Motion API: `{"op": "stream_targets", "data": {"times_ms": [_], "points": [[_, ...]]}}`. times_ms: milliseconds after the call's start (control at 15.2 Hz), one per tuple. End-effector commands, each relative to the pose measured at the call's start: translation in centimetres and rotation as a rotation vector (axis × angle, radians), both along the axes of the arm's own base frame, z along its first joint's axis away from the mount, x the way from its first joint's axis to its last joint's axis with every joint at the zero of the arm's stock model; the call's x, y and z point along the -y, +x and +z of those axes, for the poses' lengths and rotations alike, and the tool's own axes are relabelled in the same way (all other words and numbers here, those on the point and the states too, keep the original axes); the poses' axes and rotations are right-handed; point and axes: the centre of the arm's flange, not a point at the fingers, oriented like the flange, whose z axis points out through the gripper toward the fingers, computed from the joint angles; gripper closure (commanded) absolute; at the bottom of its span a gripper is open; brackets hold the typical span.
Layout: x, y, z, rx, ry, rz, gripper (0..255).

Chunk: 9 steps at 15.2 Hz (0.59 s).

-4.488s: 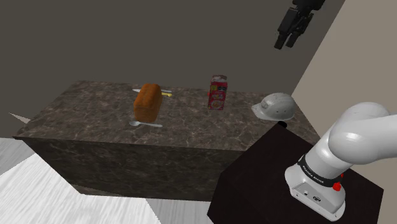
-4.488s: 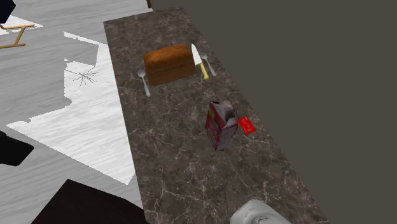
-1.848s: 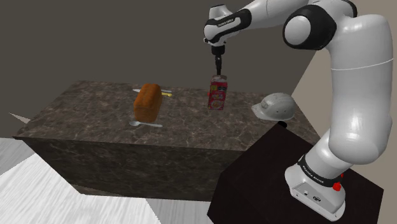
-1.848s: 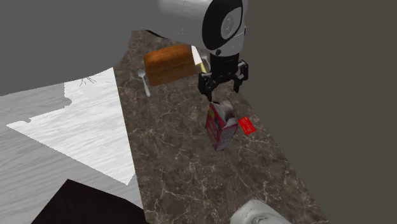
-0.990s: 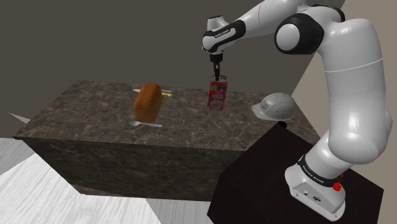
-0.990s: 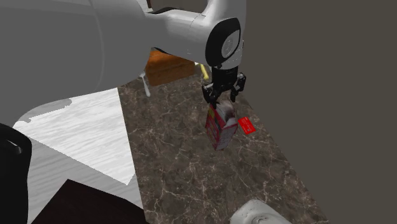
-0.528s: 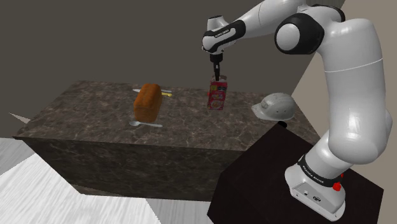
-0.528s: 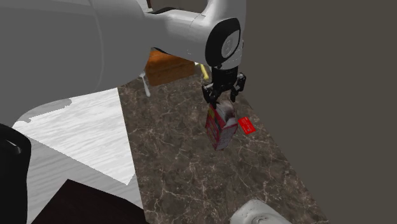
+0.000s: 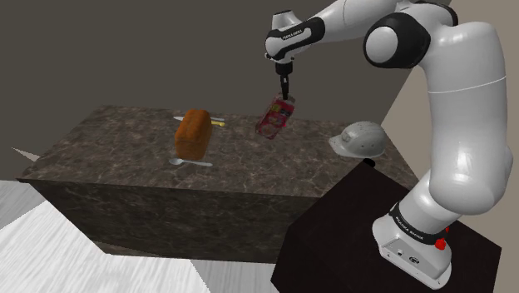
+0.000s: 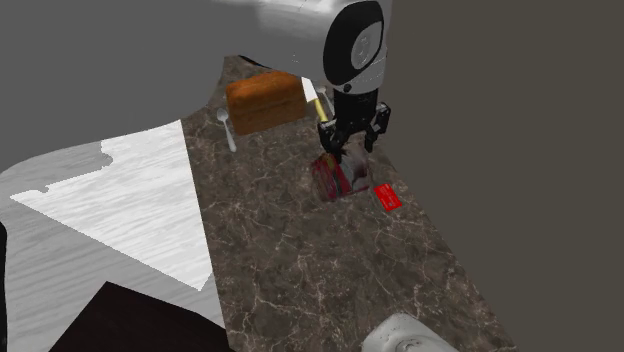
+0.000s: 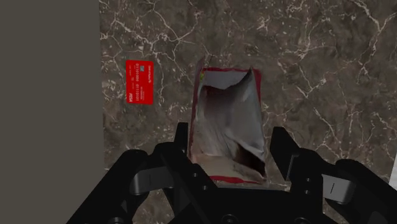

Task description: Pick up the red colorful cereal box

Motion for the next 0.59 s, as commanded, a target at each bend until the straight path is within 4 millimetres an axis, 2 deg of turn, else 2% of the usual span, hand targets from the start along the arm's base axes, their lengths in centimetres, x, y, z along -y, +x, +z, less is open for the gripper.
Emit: {"op": "stream_targets", "data": {"times_ms": [0,396,528], "points": [[0.0,0.0,1.3,0.002,0.000,0.000,255],[0.0,0.0,4.5,0.002,0.000,0.000,255],[0.0,0.0,4.6,0.002,0.000,0.000,255]]}}
